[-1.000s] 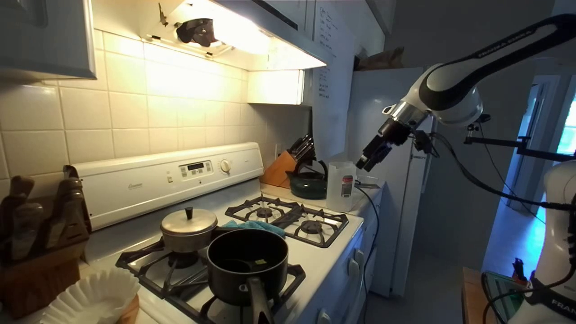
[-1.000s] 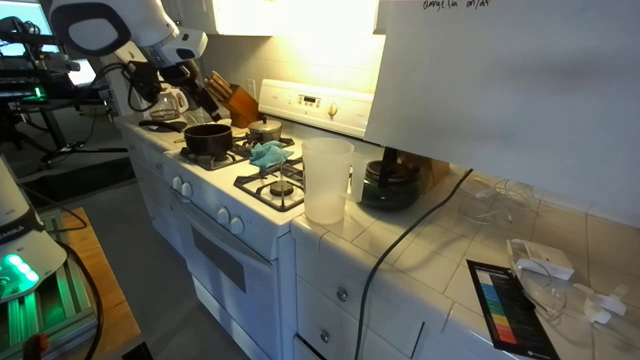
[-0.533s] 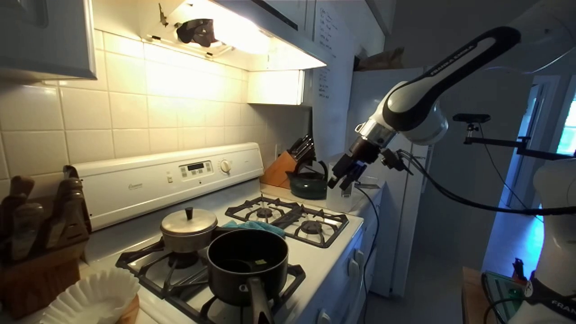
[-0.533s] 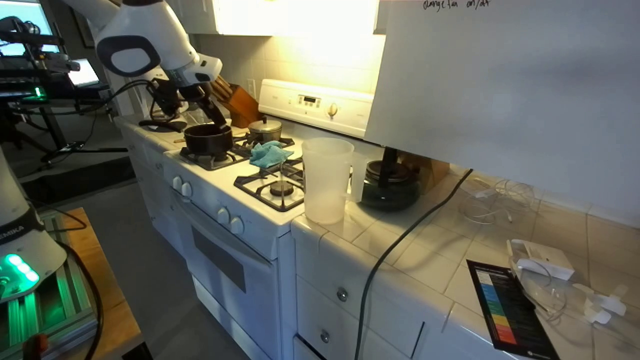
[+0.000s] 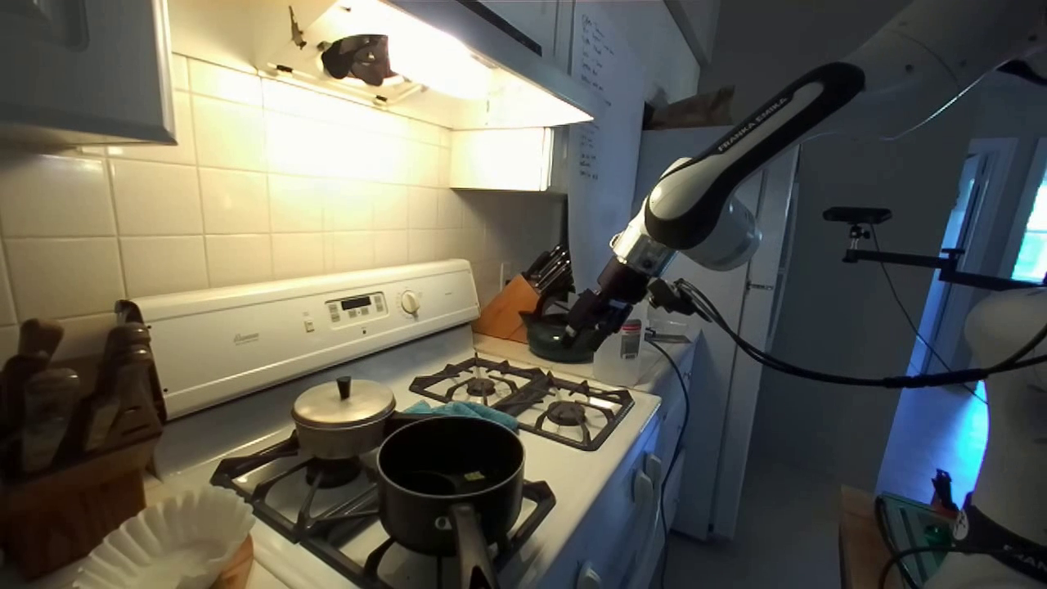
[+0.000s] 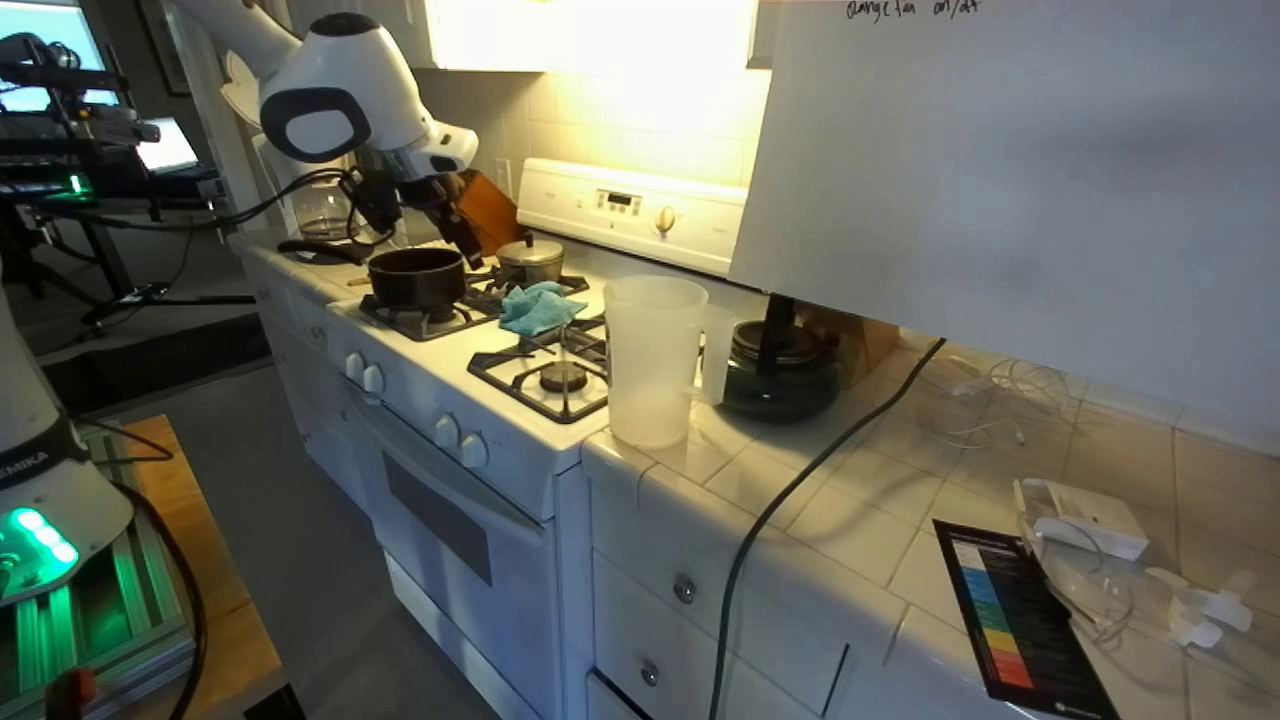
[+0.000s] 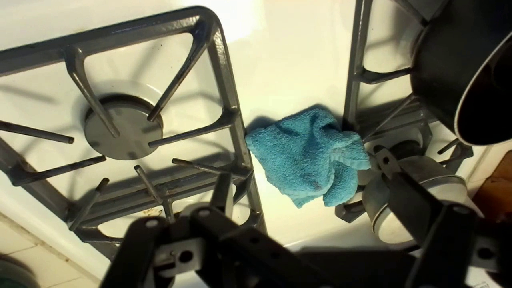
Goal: Use the blue towel to wipe the stove
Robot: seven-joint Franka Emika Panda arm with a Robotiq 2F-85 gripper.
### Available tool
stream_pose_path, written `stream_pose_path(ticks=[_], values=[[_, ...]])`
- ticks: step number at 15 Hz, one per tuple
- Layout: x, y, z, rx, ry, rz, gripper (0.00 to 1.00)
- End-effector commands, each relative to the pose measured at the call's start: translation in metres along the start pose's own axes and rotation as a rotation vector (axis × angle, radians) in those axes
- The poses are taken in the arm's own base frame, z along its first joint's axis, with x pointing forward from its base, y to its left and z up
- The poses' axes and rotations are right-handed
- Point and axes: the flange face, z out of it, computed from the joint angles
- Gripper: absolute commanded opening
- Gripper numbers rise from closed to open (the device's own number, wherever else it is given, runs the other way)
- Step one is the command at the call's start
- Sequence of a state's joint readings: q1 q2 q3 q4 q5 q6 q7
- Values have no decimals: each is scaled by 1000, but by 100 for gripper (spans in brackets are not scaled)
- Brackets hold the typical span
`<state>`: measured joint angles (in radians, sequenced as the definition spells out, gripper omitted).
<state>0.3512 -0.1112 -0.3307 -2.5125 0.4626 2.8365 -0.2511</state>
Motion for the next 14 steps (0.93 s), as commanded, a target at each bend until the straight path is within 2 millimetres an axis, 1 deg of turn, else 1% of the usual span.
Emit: stream_pose_path(ticks=[1,4,6,7,9,11,13,14], values=[[1,0,0,0,2,0,100],[0,-3,44,-98,75,121,100],[-2,-7,70,-134,128,203,100],[-7,-6,91,-138,119,269,100],[-11,-8,120,-189,161,350,100],[-6,-16,141,-218,197,436,100],[9,-33,151,-221,211,492,100],[19,-43,152,-217,233,513,100]])
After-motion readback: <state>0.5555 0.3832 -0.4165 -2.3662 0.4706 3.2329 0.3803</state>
